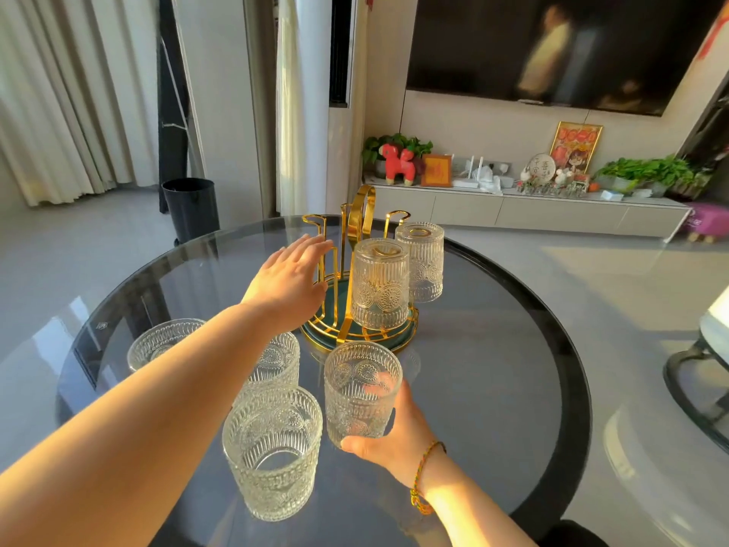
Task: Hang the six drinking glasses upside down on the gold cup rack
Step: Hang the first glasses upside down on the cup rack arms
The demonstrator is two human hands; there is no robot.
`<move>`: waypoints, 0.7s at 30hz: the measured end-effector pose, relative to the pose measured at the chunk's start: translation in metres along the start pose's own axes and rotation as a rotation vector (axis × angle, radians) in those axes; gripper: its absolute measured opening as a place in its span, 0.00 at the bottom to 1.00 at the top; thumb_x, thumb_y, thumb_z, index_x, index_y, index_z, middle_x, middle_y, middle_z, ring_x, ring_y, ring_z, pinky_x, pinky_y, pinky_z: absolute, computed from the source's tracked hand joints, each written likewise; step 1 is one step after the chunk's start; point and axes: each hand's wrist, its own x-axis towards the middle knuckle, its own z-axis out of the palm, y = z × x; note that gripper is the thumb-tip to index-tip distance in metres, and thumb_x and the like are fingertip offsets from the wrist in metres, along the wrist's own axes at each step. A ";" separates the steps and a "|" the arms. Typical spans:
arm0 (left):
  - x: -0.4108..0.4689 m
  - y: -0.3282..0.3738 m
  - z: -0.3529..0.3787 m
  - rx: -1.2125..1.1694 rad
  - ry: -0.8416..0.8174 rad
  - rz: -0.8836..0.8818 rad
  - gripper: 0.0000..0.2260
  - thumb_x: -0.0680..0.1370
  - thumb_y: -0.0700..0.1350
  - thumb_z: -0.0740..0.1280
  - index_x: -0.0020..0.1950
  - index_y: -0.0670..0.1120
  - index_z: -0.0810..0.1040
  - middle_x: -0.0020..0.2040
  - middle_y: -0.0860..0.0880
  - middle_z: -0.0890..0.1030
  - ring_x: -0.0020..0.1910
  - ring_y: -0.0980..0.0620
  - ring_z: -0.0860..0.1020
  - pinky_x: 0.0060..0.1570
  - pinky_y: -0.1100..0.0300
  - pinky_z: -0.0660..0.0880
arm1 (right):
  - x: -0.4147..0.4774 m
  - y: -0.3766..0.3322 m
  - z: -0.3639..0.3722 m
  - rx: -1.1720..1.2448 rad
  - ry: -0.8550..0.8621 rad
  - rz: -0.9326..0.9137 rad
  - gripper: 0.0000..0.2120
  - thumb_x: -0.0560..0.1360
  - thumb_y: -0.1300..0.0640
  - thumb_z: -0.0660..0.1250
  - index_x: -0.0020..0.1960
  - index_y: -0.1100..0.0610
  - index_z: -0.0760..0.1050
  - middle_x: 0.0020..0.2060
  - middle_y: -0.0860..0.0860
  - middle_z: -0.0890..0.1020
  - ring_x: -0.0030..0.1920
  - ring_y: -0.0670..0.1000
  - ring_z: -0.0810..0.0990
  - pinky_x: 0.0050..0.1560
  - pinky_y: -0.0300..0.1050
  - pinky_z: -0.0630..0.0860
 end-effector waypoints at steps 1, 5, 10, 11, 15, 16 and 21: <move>0.000 0.000 0.000 -0.015 0.002 -0.007 0.24 0.77 0.42 0.57 0.71 0.50 0.53 0.75 0.49 0.55 0.74 0.50 0.51 0.72 0.53 0.46 | -0.001 0.000 -0.001 0.018 -0.006 -0.002 0.33 0.57 0.53 0.76 0.50 0.39 0.57 0.47 0.34 0.70 0.46 0.30 0.72 0.39 0.17 0.66; -0.001 -0.002 0.000 -0.058 0.021 -0.025 0.23 0.77 0.41 0.58 0.70 0.51 0.56 0.75 0.50 0.57 0.73 0.50 0.54 0.72 0.53 0.48 | -0.001 -0.001 -0.009 0.186 -0.013 0.000 0.28 0.54 0.55 0.72 0.48 0.44 0.61 0.50 0.42 0.73 0.47 0.29 0.73 0.42 0.22 0.70; 0.002 -0.005 -0.004 -0.010 0.031 -0.006 0.20 0.78 0.42 0.54 0.69 0.50 0.59 0.74 0.49 0.60 0.73 0.51 0.53 0.72 0.53 0.45 | -0.002 -0.006 -0.033 0.441 0.051 -0.081 0.35 0.48 0.53 0.72 0.54 0.55 0.68 0.51 0.54 0.78 0.48 0.40 0.80 0.45 0.32 0.76; 0.004 -0.004 -0.006 -0.001 0.034 -0.007 0.18 0.78 0.43 0.53 0.68 0.49 0.61 0.73 0.49 0.62 0.73 0.50 0.55 0.72 0.52 0.45 | -0.004 -0.008 -0.041 0.446 0.072 -0.098 0.33 0.47 0.52 0.71 0.52 0.53 0.69 0.49 0.51 0.78 0.46 0.37 0.80 0.43 0.31 0.76; 0.022 0.012 -0.020 -0.041 0.113 -0.072 0.15 0.78 0.46 0.51 0.57 0.45 0.73 0.61 0.43 0.76 0.65 0.43 0.68 0.70 0.47 0.52 | -0.005 -0.017 -0.078 0.367 0.187 -0.126 0.31 0.48 0.47 0.71 0.51 0.47 0.71 0.49 0.46 0.80 0.47 0.36 0.79 0.43 0.31 0.75; 0.027 0.017 -0.022 -0.063 0.136 -0.101 0.15 0.78 0.48 0.51 0.58 0.45 0.73 0.59 0.42 0.77 0.63 0.42 0.69 0.69 0.47 0.54 | -0.004 -0.019 -0.087 0.343 0.212 -0.126 0.29 0.49 0.47 0.72 0.51 0.45 0.71 0.49 0.44 0.79 0.47 0.36 0.79 0.43 0.30 0.75; 0.060 0.046 -0.025 -0.036 0.083 -0.158 0.18 0.77 0.53 0.54 0.65 0.47 0.66 0.61 0.41 0.77 0.59 0.41 0.73 0.63 0.48 0.64 | 0.009 -0.027 -0.124 0.279 0.353 -0.118 0.24 0.52 0.51 0.72 0.47 0.45 0.71 0.46 0.46 0.79 0.44 0.39 0.78 0.43 0.36 0.74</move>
